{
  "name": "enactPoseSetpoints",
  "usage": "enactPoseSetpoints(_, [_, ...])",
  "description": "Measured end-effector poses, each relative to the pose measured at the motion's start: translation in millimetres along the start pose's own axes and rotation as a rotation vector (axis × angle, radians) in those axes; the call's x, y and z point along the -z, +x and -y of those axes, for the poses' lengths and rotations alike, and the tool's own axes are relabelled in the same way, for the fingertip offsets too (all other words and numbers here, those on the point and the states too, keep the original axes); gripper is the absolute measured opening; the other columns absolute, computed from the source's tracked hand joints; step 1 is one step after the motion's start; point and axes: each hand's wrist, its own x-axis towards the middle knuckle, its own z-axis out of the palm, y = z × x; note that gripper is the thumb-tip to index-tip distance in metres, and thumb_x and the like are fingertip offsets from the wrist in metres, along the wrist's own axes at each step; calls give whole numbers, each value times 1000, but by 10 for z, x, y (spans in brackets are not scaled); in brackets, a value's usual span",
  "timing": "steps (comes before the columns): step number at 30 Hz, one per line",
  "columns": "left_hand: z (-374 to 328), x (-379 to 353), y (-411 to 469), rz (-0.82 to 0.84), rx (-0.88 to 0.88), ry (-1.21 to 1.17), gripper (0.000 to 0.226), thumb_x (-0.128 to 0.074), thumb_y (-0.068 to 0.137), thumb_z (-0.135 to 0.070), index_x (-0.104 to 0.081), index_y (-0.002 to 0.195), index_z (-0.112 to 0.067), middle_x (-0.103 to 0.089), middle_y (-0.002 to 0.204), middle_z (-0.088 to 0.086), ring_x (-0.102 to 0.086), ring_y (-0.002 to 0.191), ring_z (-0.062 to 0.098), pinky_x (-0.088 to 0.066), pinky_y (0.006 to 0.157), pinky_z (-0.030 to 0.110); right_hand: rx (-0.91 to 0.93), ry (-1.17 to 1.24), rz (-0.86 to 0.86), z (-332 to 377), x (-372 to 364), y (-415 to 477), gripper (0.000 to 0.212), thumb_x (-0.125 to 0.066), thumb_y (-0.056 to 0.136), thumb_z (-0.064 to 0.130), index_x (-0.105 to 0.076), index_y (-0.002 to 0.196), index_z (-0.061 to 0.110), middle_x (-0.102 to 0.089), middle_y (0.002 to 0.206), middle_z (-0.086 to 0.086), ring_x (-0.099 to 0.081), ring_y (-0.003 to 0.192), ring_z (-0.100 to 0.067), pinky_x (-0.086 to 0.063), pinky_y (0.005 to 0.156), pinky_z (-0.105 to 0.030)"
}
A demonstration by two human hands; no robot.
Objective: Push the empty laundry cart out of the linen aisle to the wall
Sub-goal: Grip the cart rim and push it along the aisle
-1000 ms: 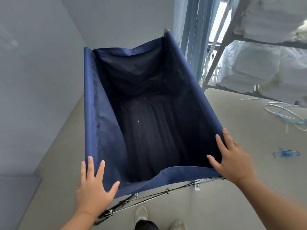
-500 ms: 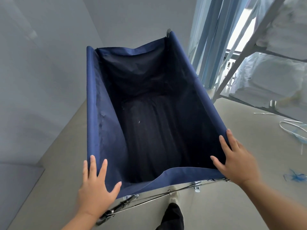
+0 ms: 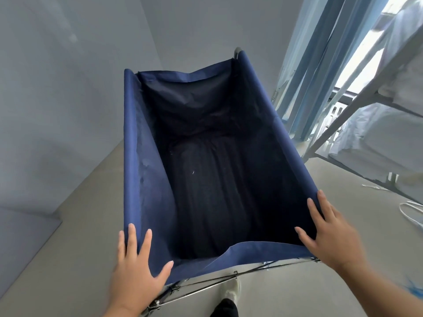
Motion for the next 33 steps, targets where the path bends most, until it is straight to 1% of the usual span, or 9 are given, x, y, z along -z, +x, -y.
enactPoseSetpoints(4, [-212, -9, 40, -7, 35, -5, 100, -20, 77, -86, -47, 144, -17, -17, 165, 11, -20, 149, 41, -55, 83, 57, 40, -13, -1, -170, 42, 197, 73, -71, 80, 46, -55, 139, 6, -36, 159, -11, -58, 121, -39, -58, 65, -46])
enactPoseSetpoints(7, [-398, -9, 65, -3, 63, -24, 99, -20, 78, -86, -49, 144, -18, -18, 165, 11, -22, 148, 41, -56, 79, 55, 63, -28, 22, -321, 74, 366, 73, -65, 83, 49, -53, 141, 6, -33, 161, -11, -56, 125, -40, -59, 72, -48])
enactPoseSetpoints(10, [-555, -15, 91, 3, 81, -34, 98, -21, 79, -85, -49, 144, -17, -20, 164, 13, -23, 147, 42, -57, 76, 54, 72, -34, 38, -438, 115, 506, 74, -65, 82, 47, -54, 140, 5, -32, 161, -11, -57, 123, -42, -59, 76, -51])
enactPoseSetpoints(13, [-684, -30, 118, -11, 98, -27, 96, -20, 80, -84, -49, 144, -18, -21, 164, 13, -24, 147, 43, -57, 76, 52, 77, -59, 60, -521, 170, 619, 80, -54, 80, 56, -54, 140, 4, -33, 161, -12, -57, 122, -42, -58, 76, -52])
enactPoseSetpoints(19, [-915, -22, 162, -14, 115, 18, 95, -17, 84, -81, -49, 143, -15, -26, 161, 18, -26, 145, 45, -52, 92, 56, 131, -99, 70, -685, 243, 859, 86, -36, 84, 65, -54, 139, 1, -36, 158, -17, -50, 130, -45, -53, 84, -58])
enactPoseSetpoints(23, [-1116, -6, 219, -7, 143, 40, 95, -16, 85, -79, -50, 142, -13, -29, 158, 22, -27, 143, 47, -46, 98, 58, 170, -156, 72, -801, 329, 1044, 97, -11, 91, 74, -55, 138, 1, -40, 155, -22, -41, 137, -47, -35, 101, -64])
enactPoseSetpoints(28, [-1369, 24, 281, 5, 185, 80, 96, -13, 86, -77, -48, 144, -10, -29, 157, 26, -25, 143, 48, -42, 101, 57, 214, -174, 78, -958, 388, 1265, 99, -9, 90, 74, -54, 139, 2, -37, 156, -21, -36, 141, -47, -30, 106, -65])
enactPoseSetpoints(31, [-1541, 1, 303, -14, 216, 100, 90, -31, 83, -74, -46, 145, -10, -27, 157, 26, -23, 145, 47, -41, 101, 57, 257, -187, 84, -1103, 391, 1421, 94, -13, 91, 72, -53, 140, 4, -36, 158, -20, -34, 143, -46, -28, 108, -64])
enactPoseSetpoints(33, [-1638, -7, 332, -26, 233, 108, 92, -40, 77, -71, -46, 145, -9, -26, 158, 26, -22, 145, 47, -41, 101, 58, 277, -201, 80, -1197, 383, 1515, 86, -25, 90, 68, -52, 142, 5, -35, 159, -19, -33, 144, -45, -27, 109, -63])
